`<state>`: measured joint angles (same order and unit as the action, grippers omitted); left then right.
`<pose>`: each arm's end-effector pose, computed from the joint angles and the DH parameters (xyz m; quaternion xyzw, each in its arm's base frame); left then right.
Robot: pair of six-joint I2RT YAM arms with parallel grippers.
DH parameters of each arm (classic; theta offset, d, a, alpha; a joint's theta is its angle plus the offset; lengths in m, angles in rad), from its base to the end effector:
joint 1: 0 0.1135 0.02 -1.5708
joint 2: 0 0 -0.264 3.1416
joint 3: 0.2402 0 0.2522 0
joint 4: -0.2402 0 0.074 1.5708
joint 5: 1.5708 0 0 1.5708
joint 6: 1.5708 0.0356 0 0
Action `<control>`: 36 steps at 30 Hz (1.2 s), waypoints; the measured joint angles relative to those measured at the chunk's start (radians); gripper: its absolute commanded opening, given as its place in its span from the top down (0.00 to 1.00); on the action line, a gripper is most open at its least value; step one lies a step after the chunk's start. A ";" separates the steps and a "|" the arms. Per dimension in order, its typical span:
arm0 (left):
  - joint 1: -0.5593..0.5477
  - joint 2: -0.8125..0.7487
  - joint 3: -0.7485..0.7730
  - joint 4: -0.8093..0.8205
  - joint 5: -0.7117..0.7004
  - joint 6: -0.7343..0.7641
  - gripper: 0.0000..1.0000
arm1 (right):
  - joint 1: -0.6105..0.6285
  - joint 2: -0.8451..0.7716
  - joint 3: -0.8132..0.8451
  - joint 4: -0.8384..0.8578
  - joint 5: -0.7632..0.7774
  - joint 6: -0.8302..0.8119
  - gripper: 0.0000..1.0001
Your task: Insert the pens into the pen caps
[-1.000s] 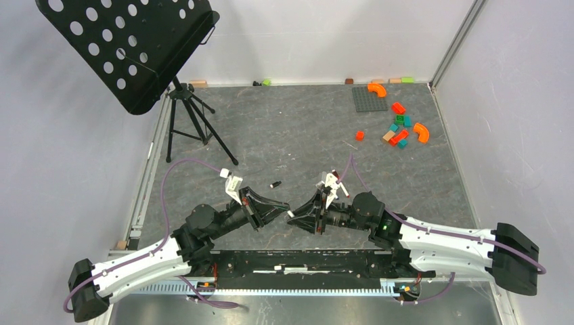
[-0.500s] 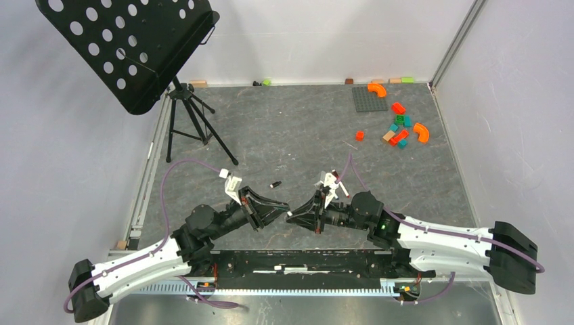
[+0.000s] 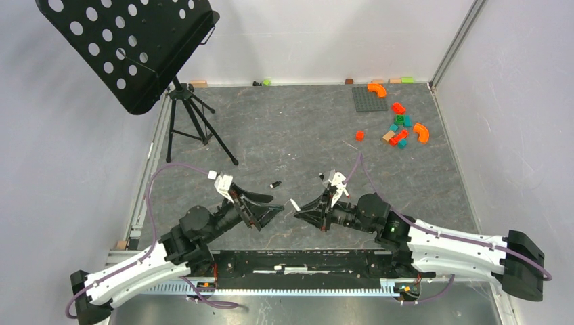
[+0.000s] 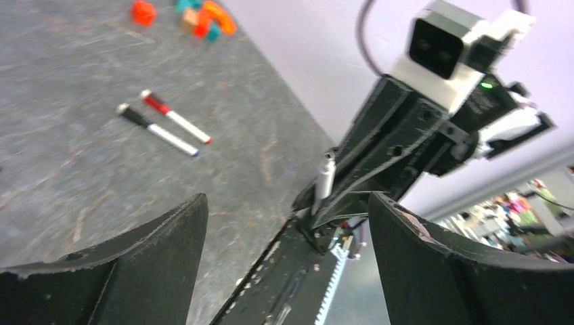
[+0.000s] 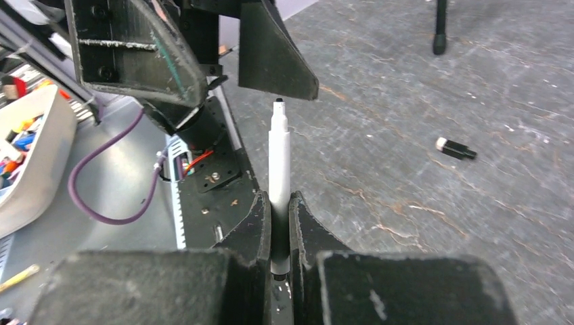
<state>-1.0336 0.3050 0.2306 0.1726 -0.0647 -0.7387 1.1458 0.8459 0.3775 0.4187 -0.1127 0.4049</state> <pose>0.0664 -0.1070 0.2451 0.0749 0.6674 -0.5599 0.4852 0.0788 0.1837 0.2486 -0.2980 0.6602 0.5109 0.4630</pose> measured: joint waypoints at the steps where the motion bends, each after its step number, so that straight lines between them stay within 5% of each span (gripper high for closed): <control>1: 0.000 0.003 0.017 -0.047 -0.028 0.000 0.10 | 0.000 -0.012 -0.001 -0.021 0.018 -0.003 1.00; 10: 0.000 0.187 0.178 -0.345 -0.242 0.007 0.08 | 0.000 -0.066 -0.008 -0.183 0.183 -0.009 1.00; 18: 0.025 0.540 0.318 -0.495 -0.357 0.007 0.08 | 0.000 -0.080 -0.015 -0.252 0.258 -0.009 1.00; 20: 0.043 0.621 0.357 -0.525 -0.376 -0.025 0.01 | 0.000 -0.083 -0.016 -0.265 0.270 -0.009 1.00; 31: 0.093 0.979 0.629 -0.786 -0.502 -0.420 0.00 | 0.000 -0.178 -0.043 -0.339 0.326 -0.003 1.00; 36: 0.131 1.180 0.764 -0.859 -0.512 -0.481 0.01 | 0.000 -0.214 -0.053 -0.366 0.346 0.000 1.00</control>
<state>-0.9024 1.4845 0.9943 -0.6868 -0.5770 -1.2198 1.1458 0.6315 0.3244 0.0528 0.2329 0.4046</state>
